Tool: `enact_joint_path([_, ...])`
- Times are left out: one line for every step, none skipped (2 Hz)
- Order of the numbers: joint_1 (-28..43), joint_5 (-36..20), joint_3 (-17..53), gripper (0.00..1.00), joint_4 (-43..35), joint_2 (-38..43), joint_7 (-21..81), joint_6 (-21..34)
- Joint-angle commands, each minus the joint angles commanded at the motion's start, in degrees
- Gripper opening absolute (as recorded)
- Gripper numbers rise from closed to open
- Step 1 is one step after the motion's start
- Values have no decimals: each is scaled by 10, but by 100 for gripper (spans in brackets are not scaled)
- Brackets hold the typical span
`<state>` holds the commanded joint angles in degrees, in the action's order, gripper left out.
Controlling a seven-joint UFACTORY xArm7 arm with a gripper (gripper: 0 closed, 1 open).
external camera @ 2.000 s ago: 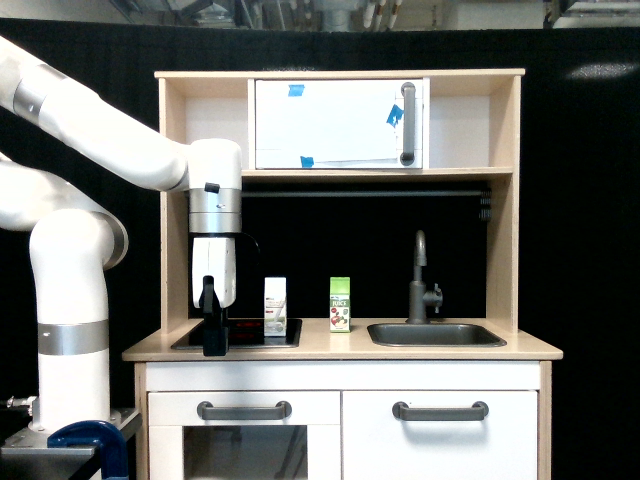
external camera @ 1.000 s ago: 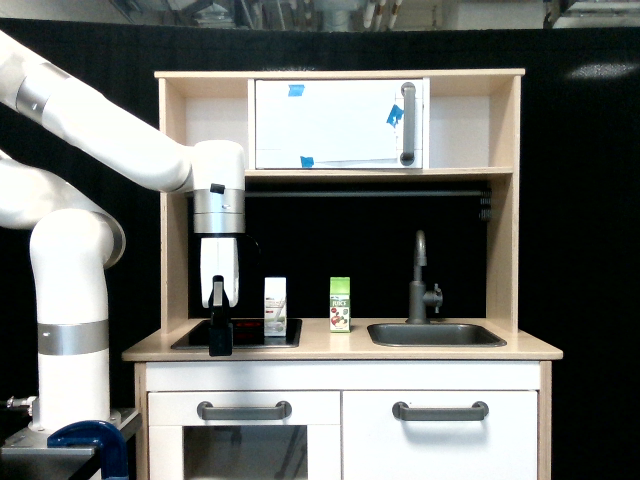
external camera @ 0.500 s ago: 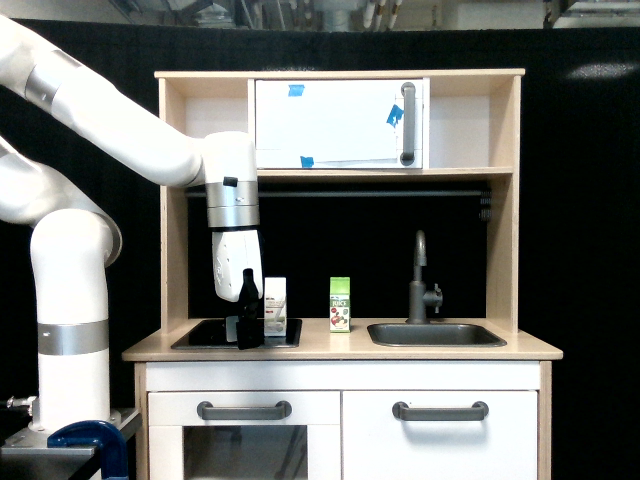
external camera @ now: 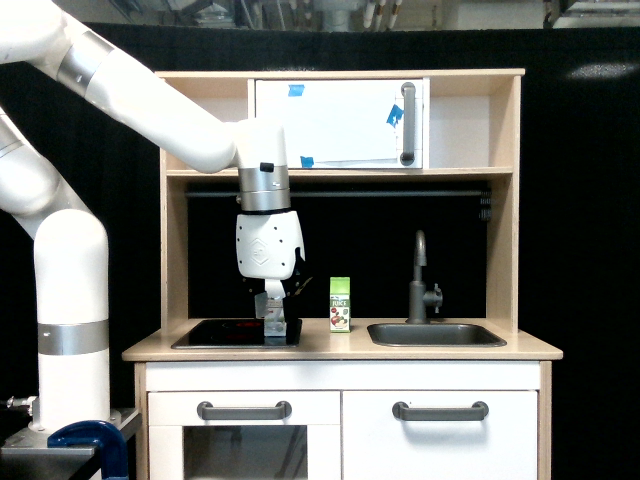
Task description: Put the white box into the sink
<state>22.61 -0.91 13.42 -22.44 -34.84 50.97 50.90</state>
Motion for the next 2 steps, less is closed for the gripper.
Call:
enact_joint_path([76, 11, 27, 100, -37, 25, 196, 31])
enact_joint_path([125, -3, 78, 100, -31, -1, 358, 63])
